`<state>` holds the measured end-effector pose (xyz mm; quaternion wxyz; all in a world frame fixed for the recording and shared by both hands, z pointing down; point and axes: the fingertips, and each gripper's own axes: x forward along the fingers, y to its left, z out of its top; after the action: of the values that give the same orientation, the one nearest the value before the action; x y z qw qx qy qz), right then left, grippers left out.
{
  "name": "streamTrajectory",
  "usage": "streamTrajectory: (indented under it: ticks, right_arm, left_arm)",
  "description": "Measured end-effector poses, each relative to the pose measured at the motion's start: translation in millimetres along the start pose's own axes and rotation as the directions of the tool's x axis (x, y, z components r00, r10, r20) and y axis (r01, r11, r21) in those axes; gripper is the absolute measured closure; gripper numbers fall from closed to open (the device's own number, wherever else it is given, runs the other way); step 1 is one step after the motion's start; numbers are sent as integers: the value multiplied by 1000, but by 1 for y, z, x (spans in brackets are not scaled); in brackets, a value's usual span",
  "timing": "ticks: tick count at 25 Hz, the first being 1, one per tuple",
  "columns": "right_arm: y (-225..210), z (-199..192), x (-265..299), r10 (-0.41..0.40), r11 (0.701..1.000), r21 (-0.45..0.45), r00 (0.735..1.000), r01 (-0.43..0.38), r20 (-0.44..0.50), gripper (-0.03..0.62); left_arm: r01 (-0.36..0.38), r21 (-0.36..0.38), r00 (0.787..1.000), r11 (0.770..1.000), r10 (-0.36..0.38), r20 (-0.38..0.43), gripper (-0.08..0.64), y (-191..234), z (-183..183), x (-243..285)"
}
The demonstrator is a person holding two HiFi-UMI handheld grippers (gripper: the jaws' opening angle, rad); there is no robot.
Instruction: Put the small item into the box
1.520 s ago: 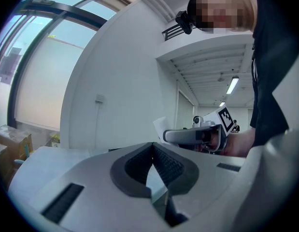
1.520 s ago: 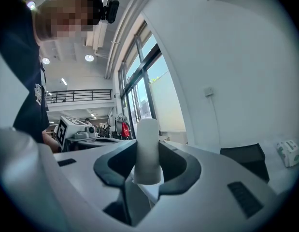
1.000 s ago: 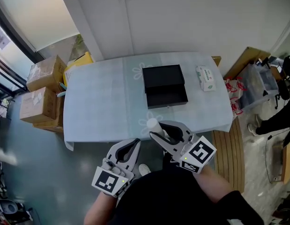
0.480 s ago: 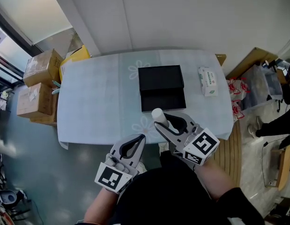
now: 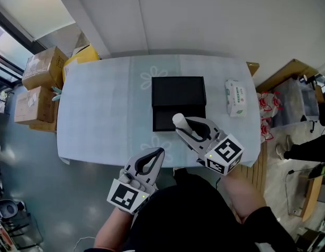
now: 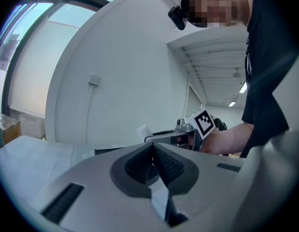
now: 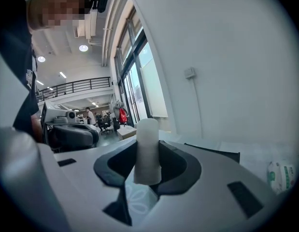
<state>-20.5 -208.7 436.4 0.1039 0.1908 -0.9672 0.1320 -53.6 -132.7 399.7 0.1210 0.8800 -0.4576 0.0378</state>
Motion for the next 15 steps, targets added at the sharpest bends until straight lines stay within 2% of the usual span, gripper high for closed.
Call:
streamTrajectory:
  ticks: [3,8,15]
  right_arm:
    - [-18,-14,9,19,1000,-11,999,-19,-45,449]
    - [-42,-44,26,48,998,-37,989,-54,-141,449]
    - [-67,-93,48,69,983,-140,944,-119,-321,449]
  left_arm:
    - [-10,-39,999,999,9,-32,552,3,-18,12]
    - [-32,-63,998,997,28,-57,554,10,-35,33]
    - [-60,-100,994,993,51,-92,552,12,-57,52]
